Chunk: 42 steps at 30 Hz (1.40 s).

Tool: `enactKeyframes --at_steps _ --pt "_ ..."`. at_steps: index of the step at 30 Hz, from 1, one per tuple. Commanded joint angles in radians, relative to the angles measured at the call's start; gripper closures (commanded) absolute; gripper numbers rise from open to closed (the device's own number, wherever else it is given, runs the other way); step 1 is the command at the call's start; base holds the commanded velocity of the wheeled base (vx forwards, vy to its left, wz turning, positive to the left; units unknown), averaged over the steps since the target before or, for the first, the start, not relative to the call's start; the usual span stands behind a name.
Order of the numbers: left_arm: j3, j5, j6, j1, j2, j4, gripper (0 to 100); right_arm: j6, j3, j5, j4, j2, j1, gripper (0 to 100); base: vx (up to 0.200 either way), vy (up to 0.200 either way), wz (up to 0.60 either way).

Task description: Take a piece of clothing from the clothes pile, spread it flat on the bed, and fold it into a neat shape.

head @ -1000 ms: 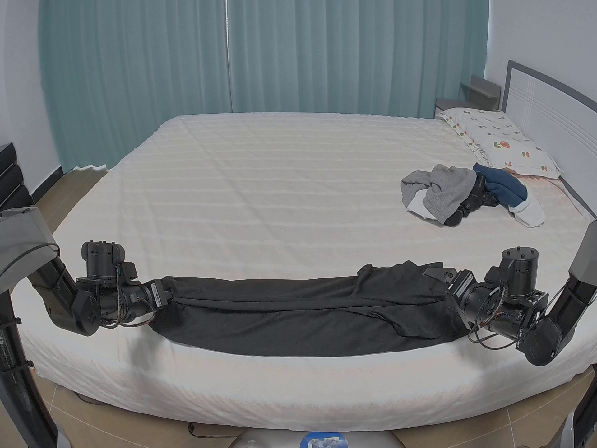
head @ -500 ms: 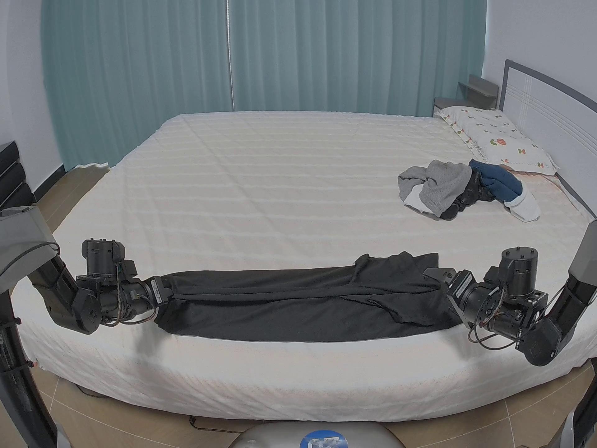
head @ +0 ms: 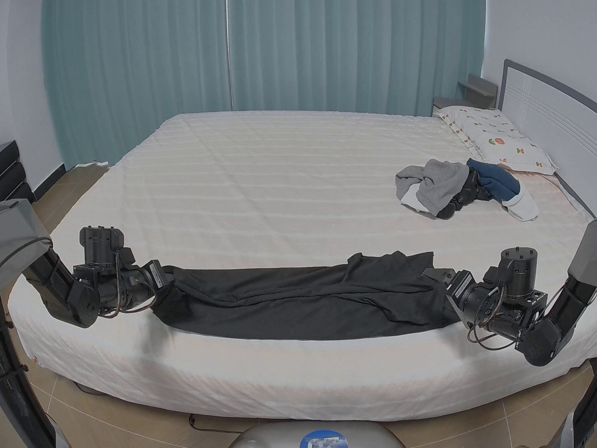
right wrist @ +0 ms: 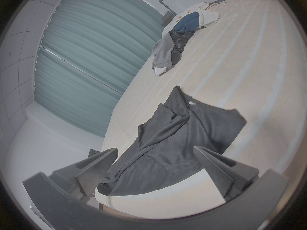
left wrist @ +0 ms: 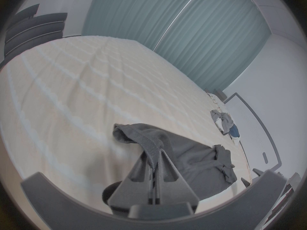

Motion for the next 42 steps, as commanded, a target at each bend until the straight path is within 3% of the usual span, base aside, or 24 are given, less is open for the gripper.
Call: enactKeyframes --at_steps 1,3,10,17,26,35,42 --pt "-0.038 0.026 -0.004 -0.04 -0.048 0.04 100 0.0 0.002 0.001 0.0 -0.009 0.0 0 0.0 -0.2 0.0" --pt "-0.084 0.065 -0.005 -0.077 -0.08 0.143 100 0.0 0.003 0.001 0.0 -0.021 0.0 0 0.0 -0.2 0.0" --pt "-0.167 0.097 -0.088 -0.174 -0.15 0.283 100 0.0 0.005 0.002 0.005 -0.046 0.003 0 0.0 -0.2 0.0" --pt "-0.332 0.146 -0.091 -0.292 -0.157 0.502 100 0.0 0.005 0.002 0.011 -0.061 0.008 0 0.0 -0.2 0.0" --pt "-0.515 0.198 -0.096 -0.418 -0.104 0.671 100 0.0 0.006 0.002 0.012 -0.075 0.009 0 0.0 -0.2 0.0" --pt "-0.644 0.207 -0.097 -0.508 -0.003 0.757 100 -0.006 0.008 0.002 0.014 -0.095 0.009 0 0.0 -0.2 0.0" --pt "-0.736 0.328 -0.134 -0.524 0.124 0.757 100 -0.006 0.013 0.002 0.012 -0.093 0.009 0 0.0 0.0 0.0"
